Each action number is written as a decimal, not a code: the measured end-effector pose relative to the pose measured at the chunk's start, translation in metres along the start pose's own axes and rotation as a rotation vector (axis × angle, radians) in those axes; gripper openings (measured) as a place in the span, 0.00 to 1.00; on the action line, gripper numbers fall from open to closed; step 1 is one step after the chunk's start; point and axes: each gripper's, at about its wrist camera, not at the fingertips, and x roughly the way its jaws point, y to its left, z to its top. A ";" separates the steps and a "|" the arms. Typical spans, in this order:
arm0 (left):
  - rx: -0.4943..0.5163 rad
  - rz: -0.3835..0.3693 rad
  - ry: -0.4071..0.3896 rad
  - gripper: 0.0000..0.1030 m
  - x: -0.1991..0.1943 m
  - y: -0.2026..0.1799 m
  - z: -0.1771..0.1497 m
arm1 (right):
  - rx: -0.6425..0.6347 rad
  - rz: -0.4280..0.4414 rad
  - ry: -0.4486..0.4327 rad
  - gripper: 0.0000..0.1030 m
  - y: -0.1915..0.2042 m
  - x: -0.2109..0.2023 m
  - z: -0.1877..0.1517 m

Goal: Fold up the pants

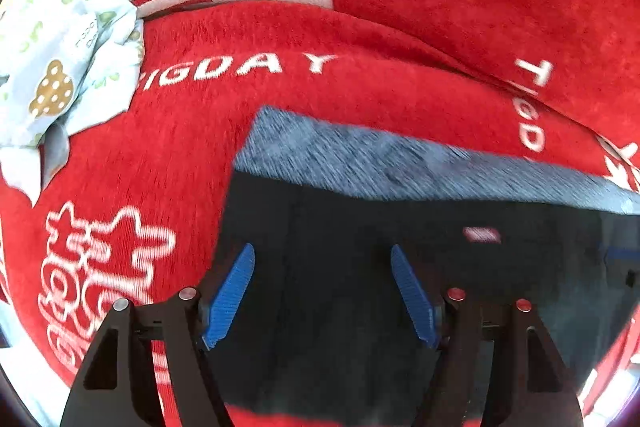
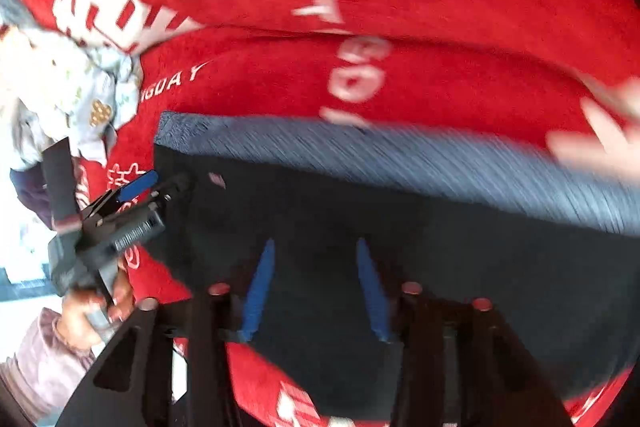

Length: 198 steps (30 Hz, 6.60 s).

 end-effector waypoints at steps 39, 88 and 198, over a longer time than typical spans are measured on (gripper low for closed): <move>0.278 0.017 0.102 0.82 -0.024 -0.250 -0.092 | 0.772 0.040 -0.331 0.05 -0.315 -0.137 -0.171; 0.372 0.061 -0.087 0.85 0.025 -0.535 -0.002 | 0.677 0.284 -0.711 0.14 -0.413 -0.196 -0.130; 0.214 -0.100 0.079 0.68 -0.003 -0.330 -0.014 | 0.173 -0.124 -0.178 0.14 -0.206 -0.068 0.004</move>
